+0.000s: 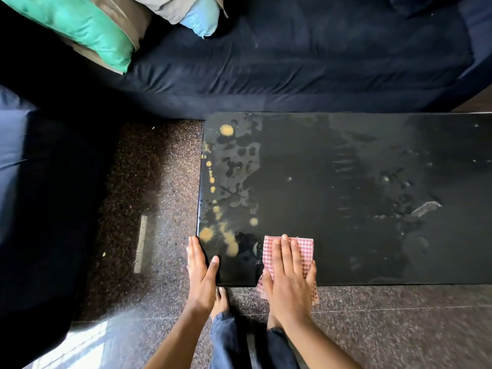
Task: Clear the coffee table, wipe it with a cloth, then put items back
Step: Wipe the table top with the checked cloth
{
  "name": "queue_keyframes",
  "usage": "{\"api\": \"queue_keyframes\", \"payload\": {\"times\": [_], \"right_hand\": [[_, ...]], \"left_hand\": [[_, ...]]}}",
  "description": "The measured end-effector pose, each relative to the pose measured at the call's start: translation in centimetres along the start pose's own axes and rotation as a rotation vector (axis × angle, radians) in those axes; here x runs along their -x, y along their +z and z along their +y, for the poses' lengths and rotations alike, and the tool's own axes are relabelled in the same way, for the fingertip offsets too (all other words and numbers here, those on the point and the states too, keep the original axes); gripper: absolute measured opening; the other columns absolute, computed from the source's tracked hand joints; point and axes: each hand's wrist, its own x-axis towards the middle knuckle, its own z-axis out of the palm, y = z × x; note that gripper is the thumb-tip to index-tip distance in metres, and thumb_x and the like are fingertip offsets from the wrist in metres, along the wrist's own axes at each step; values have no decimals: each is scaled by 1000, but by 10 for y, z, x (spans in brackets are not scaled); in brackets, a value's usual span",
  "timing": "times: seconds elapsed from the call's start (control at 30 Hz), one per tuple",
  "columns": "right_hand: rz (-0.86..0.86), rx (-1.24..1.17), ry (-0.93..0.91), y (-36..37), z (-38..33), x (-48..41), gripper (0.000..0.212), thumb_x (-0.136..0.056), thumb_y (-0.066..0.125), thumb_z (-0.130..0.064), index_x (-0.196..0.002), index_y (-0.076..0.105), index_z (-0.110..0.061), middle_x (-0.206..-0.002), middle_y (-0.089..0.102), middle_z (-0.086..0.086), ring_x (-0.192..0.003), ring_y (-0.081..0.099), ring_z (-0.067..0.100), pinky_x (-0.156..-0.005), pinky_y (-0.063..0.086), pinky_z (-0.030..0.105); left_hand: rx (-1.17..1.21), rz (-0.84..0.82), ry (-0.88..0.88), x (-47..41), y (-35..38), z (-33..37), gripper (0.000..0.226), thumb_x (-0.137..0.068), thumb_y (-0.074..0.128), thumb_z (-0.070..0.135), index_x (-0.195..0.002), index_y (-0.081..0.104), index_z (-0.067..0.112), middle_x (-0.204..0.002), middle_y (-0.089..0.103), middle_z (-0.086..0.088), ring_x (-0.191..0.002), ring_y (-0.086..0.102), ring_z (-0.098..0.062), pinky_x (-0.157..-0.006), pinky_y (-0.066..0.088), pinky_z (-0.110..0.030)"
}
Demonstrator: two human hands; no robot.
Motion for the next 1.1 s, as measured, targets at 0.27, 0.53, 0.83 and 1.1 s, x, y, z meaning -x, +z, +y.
{"api": "queue_keyframes", "payload": {"times": [0.27, 0.53, 0.83, 1.1], "right_hand": [[-108, 144, -301, -15, 8, 11, 61, -70, 53, -37, -125, 62, -12, -136, 55, 4, -121, 49, 19, -80, 52, 46], [-144, -89, -194, -51, 0, 11, 56, -69, 35, -38, -113, 69, -32, -122, 63, -16, -115, 54, 4, -75, 56, 28], [86, -271, 93, -131, -52, -178, 48, -95, 40, -21, -144, 39, -21, -151, 37, -4, -138, 30, 15, -102, 32, 37], [56, -62, 100, -114, -71, -302, 54, -95, 36, -28, -148, 27, -21, -158, 18, -6, -142, 18, 14, -102, 31, 43]], "left_hand": [[22, -109, -31, 2, -19, 4, 69, -95, 38, 41, -150, -1, 28, -153, -8, 22, -141, -11, 6, -118, -11, -30], [-23, -175, 6, -14, -52, 43, 56, -102, 36, 24, -151, 10, 21, -152, 0, 20, -139, -6, 7, -112, -5, -18], [48, -124, 33, -120, -76, 127, 54, -102, 39, 27, -152, 20, 19, -157, 19, 7, -142, 15, -3, -114, 8, -20], [274, -82, -113, -215, -57, 177, 47, -102, 41, 30, -148, 34, 22, -149, 39, 6, -136, 36, -11, -114, 23, -27]]}}
